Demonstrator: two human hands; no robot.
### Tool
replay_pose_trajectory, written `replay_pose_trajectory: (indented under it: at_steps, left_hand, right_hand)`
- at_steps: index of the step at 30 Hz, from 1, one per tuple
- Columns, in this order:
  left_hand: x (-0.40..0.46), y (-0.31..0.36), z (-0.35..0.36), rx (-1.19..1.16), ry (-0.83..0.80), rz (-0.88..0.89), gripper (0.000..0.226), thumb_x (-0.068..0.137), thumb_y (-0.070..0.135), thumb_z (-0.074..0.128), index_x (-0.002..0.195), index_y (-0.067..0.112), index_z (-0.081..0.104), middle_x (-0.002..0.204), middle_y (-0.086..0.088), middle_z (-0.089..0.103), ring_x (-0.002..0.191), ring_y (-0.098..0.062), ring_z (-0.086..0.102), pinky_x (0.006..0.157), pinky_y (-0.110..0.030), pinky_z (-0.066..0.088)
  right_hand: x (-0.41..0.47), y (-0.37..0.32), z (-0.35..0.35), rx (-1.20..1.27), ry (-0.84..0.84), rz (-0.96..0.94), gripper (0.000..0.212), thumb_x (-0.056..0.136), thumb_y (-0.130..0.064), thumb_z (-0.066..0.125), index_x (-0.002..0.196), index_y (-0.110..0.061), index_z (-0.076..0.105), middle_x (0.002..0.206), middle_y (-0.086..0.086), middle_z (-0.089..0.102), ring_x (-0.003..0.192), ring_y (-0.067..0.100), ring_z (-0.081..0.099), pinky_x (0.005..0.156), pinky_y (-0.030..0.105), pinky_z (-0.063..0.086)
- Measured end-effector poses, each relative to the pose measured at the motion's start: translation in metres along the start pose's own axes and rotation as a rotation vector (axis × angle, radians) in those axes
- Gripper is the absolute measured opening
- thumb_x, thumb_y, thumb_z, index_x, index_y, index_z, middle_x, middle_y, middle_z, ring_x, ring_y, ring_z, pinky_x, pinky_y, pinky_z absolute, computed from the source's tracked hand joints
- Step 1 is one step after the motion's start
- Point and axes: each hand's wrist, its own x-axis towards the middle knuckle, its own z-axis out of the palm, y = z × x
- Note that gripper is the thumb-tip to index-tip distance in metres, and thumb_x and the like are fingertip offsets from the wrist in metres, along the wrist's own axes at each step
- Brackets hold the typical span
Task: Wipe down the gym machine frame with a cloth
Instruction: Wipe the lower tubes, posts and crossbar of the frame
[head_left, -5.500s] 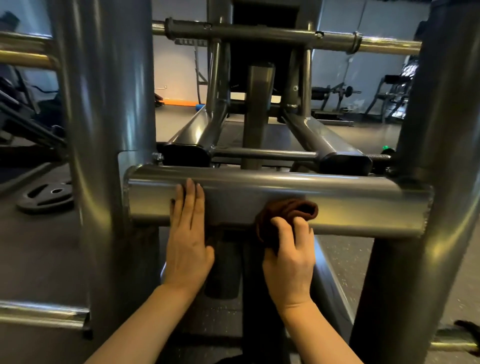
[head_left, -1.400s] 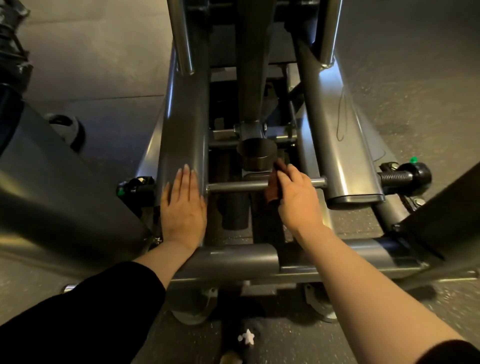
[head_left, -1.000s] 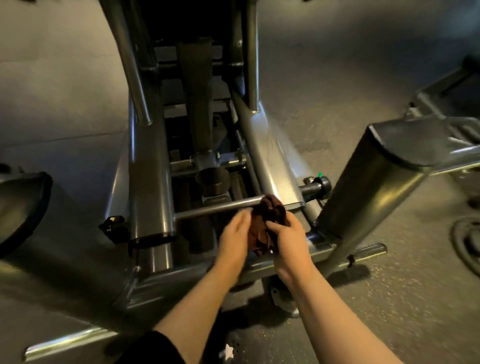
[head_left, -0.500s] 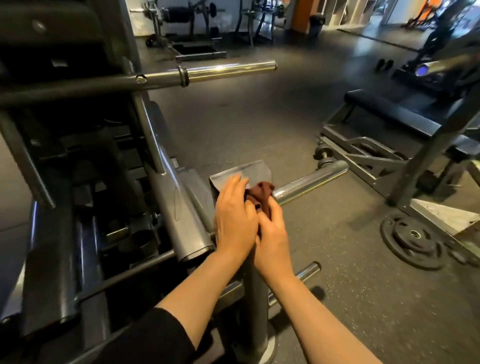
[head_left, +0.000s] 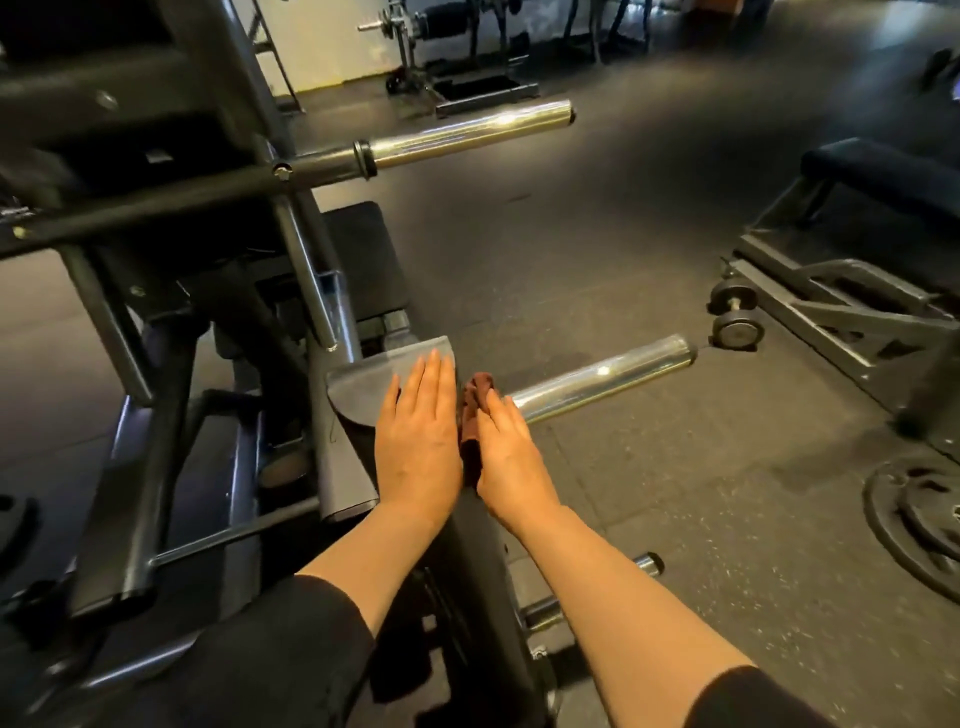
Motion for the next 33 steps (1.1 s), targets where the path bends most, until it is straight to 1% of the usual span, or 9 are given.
replay_pose_trajectory:
  at_steps: [9,11,13,16,18,20,22,28,33]
  left_hand:
    - [0.002,0.006,0.001,-0.077,-0.079,-0.085,0.087,0.066,-0.001,0.074,0.146,0.005,0.039,0.151,-0.012,0.040,0.140,-0.026,0.038,0.117,-0.042,0.026]
    - [0.001,0.007,0.001,-0.095,-0.059,-0.124,0.081,0.072,0.000,0.071,0.146,0.005,0.039,0.152,-0.011,0.038,0.141,-0.025,0.036,0.119,-0.040,0.020]
    - [0.002,0.015,0.002,-0.136,-0.033,-0.166,0.076,0.077,0.000,0.068,0.147,0.005,0.038,0.154,-0.012,0.035,0.143,-0.026,0.031,0.119,-0.042,0.016]
    - [0.001,0.047,0.014,-0.241,-0.025,-0.047,0.066,0.087,0.008,0.062,0.147,0.003,0.036,0.157,-0.014,0.026,0.147,-0.026,0.018,0.120,-0.043,0.008]
    - [0.000,0.069,0.028,-0.365,-0.034,-0.080,0.063,0.087,0.000,0.058,0.146,-0.001,0.036,0.156,-0.016,0.027,0.148,-0.025,0.016,0.121,-0.041,0.010]
    - [0.002,0.084,0.045,-0.443,-0.041,-0.199,0.069,0.079,-0.013,0.057,0.144,-0.002,0.039,0.155,-0.015,0.031,0.147,-0.025,0.019,0.120,-0.043,0.019]
    - [0.007,0.096,0.057,-0.443,-0.078,-0.228,0.076,0.069,-0.019,0.061,0.141,-0.003,0.043,0.151,-0.017,0.037,0.144,-0.028,0.027,0.115,-0.048,0.028]
    - [0.047,0.149,0.083,-0.385,-0.133,-0.250,0.064,0.076,-0.010,0.065,0.137,-0.002,0.049,0.143,-0.020,0.048,0.140,-0.029,0.032,0.115,-0.049,0.016]
    - [0.075,0.201,0.090,-0.330,-0.083,-0.629,0.042,0.095,0.011,0.051,0.135,-0.002,0.051,0.143,-0.019,0.048,0.143,-0.031,0.031,0.118,-0.040,0.003]
  right_hand:
    - [0.039,0.060,-0.038,-0.177,0.055,0.117,0.061,0.083,0.008,0.059,0.140,-0.007,0.045,0.156,0.002,0.027,0.141,0.030,0.023,0.108,0.043,0.040]
    - [0.033,0.041,-0.023,-0.125,0.085,0.060,0.062,0.086,0.004,0.058,0.144,-0.005,0.039,0.154,0.005,0.028,0.140,0.028,0.025,0.111,0.037,0.037]
    - [0.027,0.021,-0.006,-0.041,0.034,0.012,0.060,0.096,-0.007,0.049,0.151,-0.009,0.027,0.158,0.000,0.021,0.145,0.024,0.016,0.116,0.023,0.020]
    - [0.031,0.034,-0.004,-0.132,-0.074,-0.094,0.066,0.100,-0.016,0.043,0.156,-0.011,0.008,0.163,-0.001,0.004,0.150,0.020,0.003,0.118,0.023,0.005]
    - [0.034,0.053,-0.027,-0.255,-0.113,-0.190,0.068,0.097,-0.014,0.051,0.155,-0.012,0.015,0.163,0.000,0.009,0.149,0.025,0.013,0.120,0.032,0.021]
    - [0.036,0.074,-0.057,-0.267,-0.076,-0.181,0.061,0.088,-0.003,0.061,0.146,-0.012,0.043,0.159,0.000,0.028,0.139,0.033,0.033,0.106,0.040,0.045]
    - [0.039,0.093,-0.084,-0.291,-0.088,-0.115,0.057,0.084,0.003,0.064,0.138,-0.012,0.052,0.158,-0.004,0.029,0.136,0.034,0.036,0.096,0.042,0.051]
    - [0.054,0.150,-0.134,-0.291,-0.205,-0.158,0.059,0.077,0.005,0.066,0.133,-0.010,0.055,0.160,-0.006,0.023,0.140,0.035,0.030,0.100,0.045,0.047]
    - [0.071,0.198,-0.177,-0.372,-0.314,-0.234,0.064,0.078,-0.008,0.071,0.138,-0.021,0.051,0.158,-0.008,0.027,0.145,0.027,0.024,0.108,0.041,0.033]
